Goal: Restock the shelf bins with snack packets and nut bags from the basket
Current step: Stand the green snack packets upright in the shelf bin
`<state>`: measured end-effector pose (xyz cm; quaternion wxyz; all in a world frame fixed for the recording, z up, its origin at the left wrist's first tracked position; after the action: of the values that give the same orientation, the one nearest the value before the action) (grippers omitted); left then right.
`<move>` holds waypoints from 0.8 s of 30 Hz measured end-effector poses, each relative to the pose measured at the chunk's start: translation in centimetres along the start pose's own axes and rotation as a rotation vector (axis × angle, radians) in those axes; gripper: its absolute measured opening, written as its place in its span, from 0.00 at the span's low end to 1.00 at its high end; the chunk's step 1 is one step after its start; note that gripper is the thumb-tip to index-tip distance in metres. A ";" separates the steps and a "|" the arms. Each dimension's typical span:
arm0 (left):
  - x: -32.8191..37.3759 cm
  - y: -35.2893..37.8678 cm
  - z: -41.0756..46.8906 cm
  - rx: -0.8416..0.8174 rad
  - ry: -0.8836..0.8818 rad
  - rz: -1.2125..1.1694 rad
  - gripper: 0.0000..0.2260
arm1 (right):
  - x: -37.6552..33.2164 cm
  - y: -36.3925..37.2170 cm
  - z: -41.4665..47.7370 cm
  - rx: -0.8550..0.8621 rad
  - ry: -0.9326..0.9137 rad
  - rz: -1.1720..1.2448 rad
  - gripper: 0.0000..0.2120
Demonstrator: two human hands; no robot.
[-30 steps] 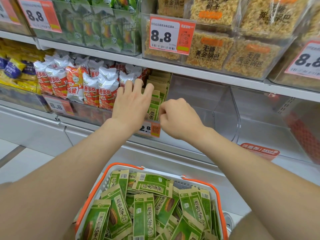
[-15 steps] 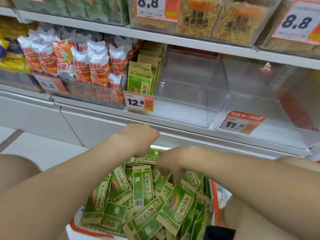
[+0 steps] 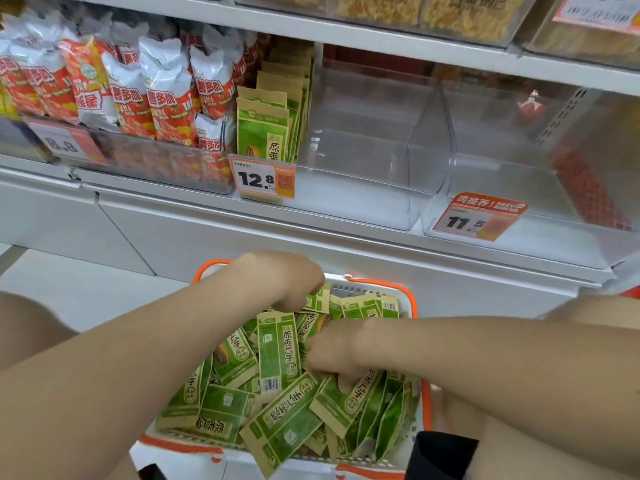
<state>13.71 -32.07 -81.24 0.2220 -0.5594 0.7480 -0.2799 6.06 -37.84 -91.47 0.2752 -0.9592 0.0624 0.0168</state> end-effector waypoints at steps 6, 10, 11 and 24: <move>-0.7 -0.6 -1.2 0.003 -0.001 -0.134 0.27 | 3.5 -3.8 -2.3 0.072 0.037 0.313 0.09; -2.9 -0.9 -2.2 -0.024 -0.065 -0.236 0.40 | 6.6 -8.5 -5.6 0.265 0.119 0.483 0.07; -3.5 -1.0 -2.5 -0.033 -0.071 -0.274 0.39 | 7.3 -9.6 -6.7 0.320 0.118 0.533 0.06; -8.1 -6.2 -6.8 0.325 0.171 -1.216 0.13 | 13.6 -18.4 -23.3 1.215 0.560 0.468 0.15</move>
<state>15.98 -24.49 -71.92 0.0448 -0.8189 0.2596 -0.5098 21.88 -36.21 -62.94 0.7244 -0.5657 0.3336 -0.2094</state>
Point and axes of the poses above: each hand's wrist, its own z-axis towards the middle knuckle, its own y-axis out of the palm, x = y × z, the point moved 10 cm from there along z, towards the middle knuckle, and after that the axes turned 10 degrees about -x, right-handed, at the moved point
